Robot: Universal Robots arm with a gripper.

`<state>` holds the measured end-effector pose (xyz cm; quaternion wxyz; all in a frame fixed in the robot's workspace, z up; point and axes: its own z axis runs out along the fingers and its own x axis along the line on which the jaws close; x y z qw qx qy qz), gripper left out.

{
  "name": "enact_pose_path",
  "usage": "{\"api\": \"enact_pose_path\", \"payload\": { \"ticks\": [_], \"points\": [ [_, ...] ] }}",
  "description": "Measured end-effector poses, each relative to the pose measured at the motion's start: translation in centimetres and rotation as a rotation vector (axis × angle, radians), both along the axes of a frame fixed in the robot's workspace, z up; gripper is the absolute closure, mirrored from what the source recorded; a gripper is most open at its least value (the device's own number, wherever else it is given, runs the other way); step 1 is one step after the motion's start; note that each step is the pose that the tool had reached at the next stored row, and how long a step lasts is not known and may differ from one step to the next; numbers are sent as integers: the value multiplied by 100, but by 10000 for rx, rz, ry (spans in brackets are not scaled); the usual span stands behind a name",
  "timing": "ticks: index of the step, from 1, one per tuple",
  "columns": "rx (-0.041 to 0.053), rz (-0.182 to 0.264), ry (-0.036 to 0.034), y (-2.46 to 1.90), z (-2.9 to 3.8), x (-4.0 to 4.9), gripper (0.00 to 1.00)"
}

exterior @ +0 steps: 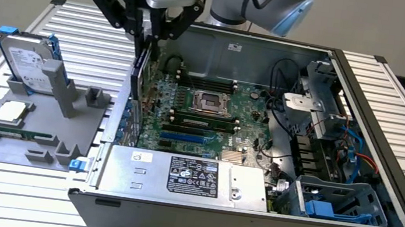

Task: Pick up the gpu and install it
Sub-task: 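Pick up the gpu and move the gpu toward the slot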

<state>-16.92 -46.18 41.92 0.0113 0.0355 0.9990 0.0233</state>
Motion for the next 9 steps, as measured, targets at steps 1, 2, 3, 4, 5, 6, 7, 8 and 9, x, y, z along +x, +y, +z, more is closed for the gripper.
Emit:
{"api": "enact_pose_path", "payload": {
  "ticks": [1,2,3,4,5,6,7,8,9],
  "points": [
    [-1,0,1,0,0,9,100],
    [0,0,0,0,0,18,100],
    [-1,0,0,0,0,27,100],
    [-1,0,1,0,0,37,100],
    [0,0,0,0,0,45,100],
    [-1,0,1,0,0,53,100],
    [-1,0,1,0,0,60,100],
    [0,0,0,0,0,67,100],
    [1,0,0,0,0,74,100]
  ]
}}
